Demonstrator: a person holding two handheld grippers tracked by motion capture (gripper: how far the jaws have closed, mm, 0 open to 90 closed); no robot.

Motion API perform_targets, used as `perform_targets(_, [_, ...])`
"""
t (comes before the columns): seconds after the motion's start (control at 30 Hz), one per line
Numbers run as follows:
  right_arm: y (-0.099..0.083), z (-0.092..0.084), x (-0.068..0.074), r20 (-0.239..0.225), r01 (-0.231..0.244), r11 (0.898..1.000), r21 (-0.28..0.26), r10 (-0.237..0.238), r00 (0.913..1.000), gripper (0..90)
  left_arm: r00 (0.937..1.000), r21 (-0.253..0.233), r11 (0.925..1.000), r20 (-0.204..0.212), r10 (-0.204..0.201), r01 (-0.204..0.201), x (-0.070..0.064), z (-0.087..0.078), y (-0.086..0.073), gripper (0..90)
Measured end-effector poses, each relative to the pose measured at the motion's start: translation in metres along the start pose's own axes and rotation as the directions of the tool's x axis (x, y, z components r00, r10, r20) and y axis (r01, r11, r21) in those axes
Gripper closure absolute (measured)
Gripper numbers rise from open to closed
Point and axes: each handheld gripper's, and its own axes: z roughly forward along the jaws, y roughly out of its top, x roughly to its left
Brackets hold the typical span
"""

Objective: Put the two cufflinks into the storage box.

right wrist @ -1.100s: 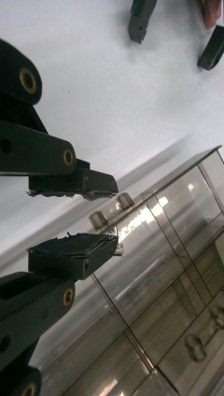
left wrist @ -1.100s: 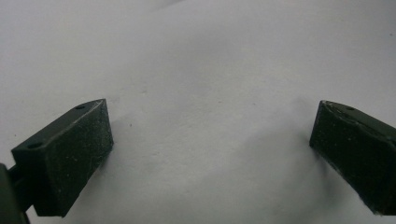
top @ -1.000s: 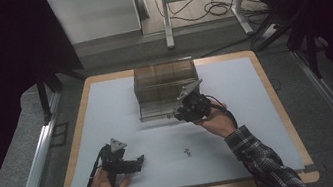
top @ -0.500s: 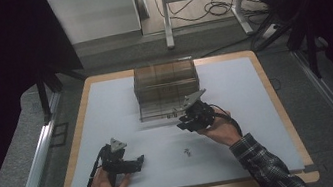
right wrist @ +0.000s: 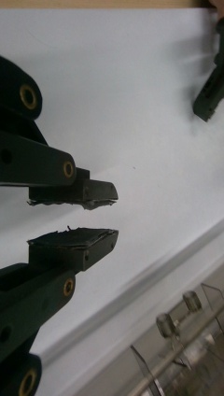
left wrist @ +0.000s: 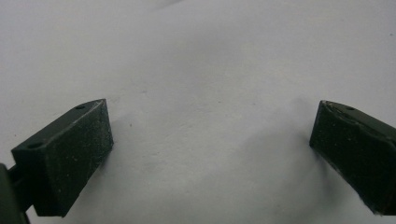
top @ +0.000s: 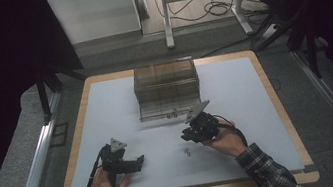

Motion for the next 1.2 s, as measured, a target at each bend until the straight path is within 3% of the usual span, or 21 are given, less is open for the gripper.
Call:
perform_targets(0.47, [-0.015, 0.010, 0.017, -0.054, 0.033, 0.999, 0.017, -0.032, 0.9980, 76.2, 1.0000, 0.001, 1.0000, 0.001, -0.002, 0.002, 0.000, 0.000, 0.000, 0.0])
perform_targets(1.2, [-0.023, 0.021, 0.011, -0.119, 0.022, 0.999, 0.044, -0.016, 0.9928, 88.2, 1.0000, 0.001, 1.0000, 0.001, -0.001, 0.001, 0.000, 0.000, 0.000, 0.0])
